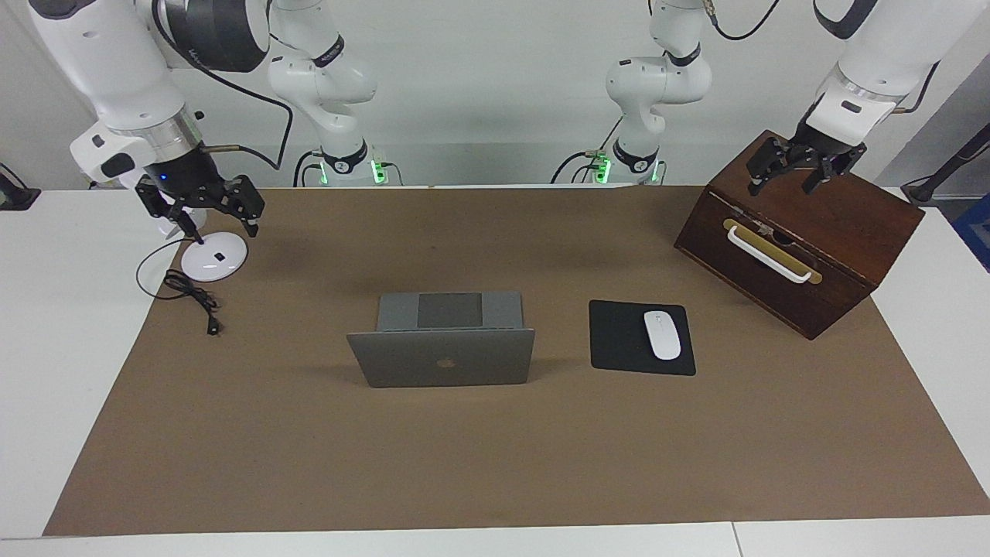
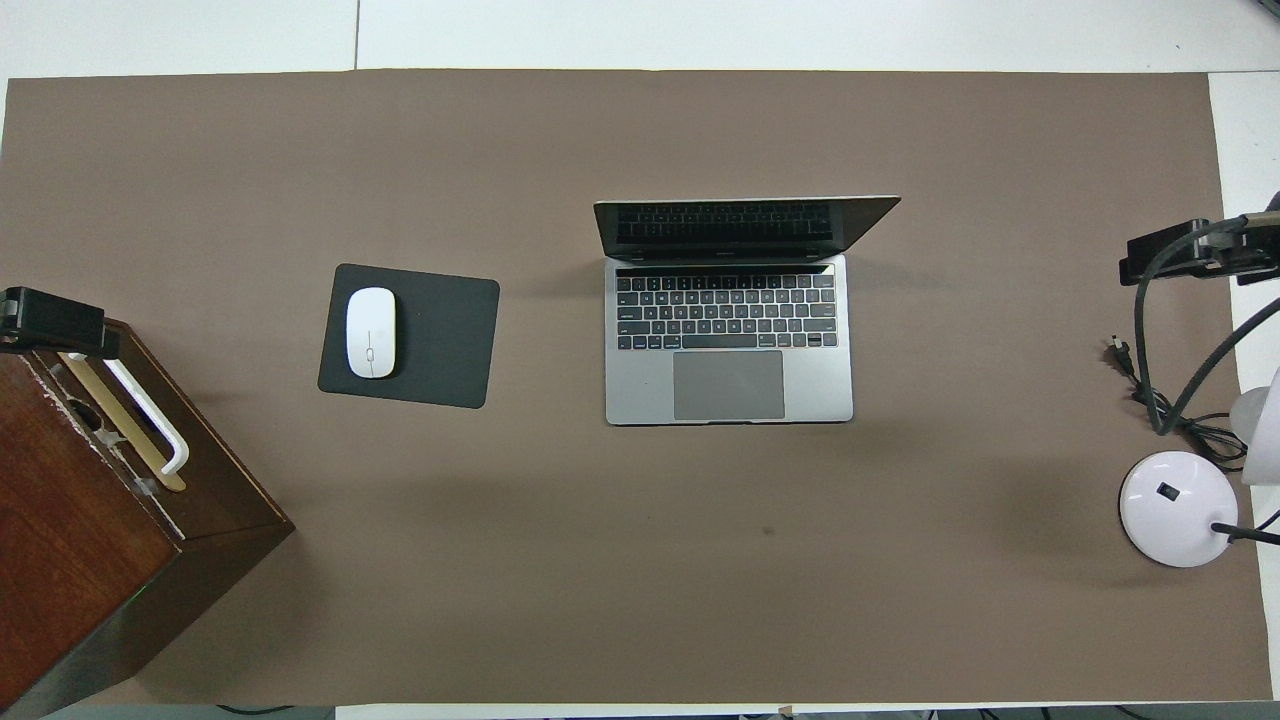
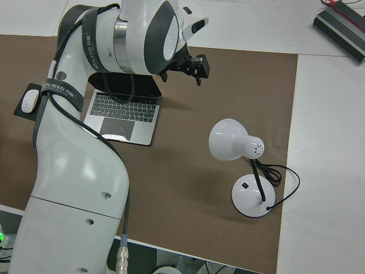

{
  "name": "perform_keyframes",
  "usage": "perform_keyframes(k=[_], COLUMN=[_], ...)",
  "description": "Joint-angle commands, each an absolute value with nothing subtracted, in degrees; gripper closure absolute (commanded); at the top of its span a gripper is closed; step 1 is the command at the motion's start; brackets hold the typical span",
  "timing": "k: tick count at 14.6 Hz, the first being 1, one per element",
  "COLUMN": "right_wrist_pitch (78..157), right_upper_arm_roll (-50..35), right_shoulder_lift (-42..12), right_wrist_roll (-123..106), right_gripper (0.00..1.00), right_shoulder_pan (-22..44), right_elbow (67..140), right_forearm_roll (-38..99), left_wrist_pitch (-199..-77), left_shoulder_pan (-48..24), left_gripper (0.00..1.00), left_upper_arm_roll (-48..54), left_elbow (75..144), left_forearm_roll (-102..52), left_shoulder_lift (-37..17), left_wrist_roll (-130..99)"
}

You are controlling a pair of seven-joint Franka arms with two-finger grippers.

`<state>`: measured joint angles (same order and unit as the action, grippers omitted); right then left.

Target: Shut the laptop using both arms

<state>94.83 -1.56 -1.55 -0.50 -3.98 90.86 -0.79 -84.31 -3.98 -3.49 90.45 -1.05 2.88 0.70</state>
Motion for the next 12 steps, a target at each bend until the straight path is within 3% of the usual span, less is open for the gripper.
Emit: perform_keyframes(k=[1, 2, 3, 4, 5, 8, 9, 11, 12], right_wrist_pitch=[96.9, 97.6, 98.2, 98.8, 99.5, 102.1, 102.2, 101.6, 101.6], right_upper_arm_roll=[-1.9, -1.9, -1.9, -1.9, -1.9, -1.9, -1.9, -1.9, -1.9], right_shoulder_lift=[-1.1, -1.1, -1.3, -1.4, -1.6, -2.7, -3.6, -7.1, -8.8], right_wrist_roll=[-2.1, -2.1, -2.2, -2.3, -2.3, -2.5, -2.5, -2.5, -2.5], right_gripper=[0.01, 0.10, 0.29, 0.70, 1.00, 1.00, 1.00, 1.00, 1.00], right_shoulder_pan=[-5.0, -5.0, -5.1, -5.4, -5.5, -6.0, -6.2, -6.3, -6.4], right_elbow=[91.7, 91.6, 91.6, 91.5, 91.5, 91.2, 89.9, 85.6, 84.5], right_forearm_roll=[-1.5, -1.6, -1.7, -1.9, -2.0, -3.5, -3.6, -3.6, -3.8], left_wrist_pitch=[-84.7, -84.8, -84.9, -85.2, -85.3, -86.0, -86.2, -86.5, -87.0], left_shoulder_pan=[-3.3, -3.3, -3.3, -3.3, -3.2, -3.2, -3.2, -3.2, -3.2], left_gripper=[0.00, 0.00, 0.00, 0.00, 0.00, 0.03, 0.23, 0.90, 1.00], left_upper_arm_roll=[-3.3, -3.3, -3.3, -3.4, -3.4, -3.4, -3.4, -3.5, -3.5], left_elbow=[91.8, 91.8, 91.8, 91.9, 91.9, 92.0, 91.9, 91.9, 92.0], left_forearm_roll=[-0.4, -0.4, -0.4, -0.4, -0.4, -0.4, -0.4, -0.4, -0.4], left_shoulder_lift=[4.3, 4.3, 4.3, 4.3, 4.3, 4.3, 4.3, 4.3, 4.3], left_wrist_roll=[0.3, 0.4, 0.3, 0.4, 0.4, 0.2, 0.2, 0.4, 0.3])
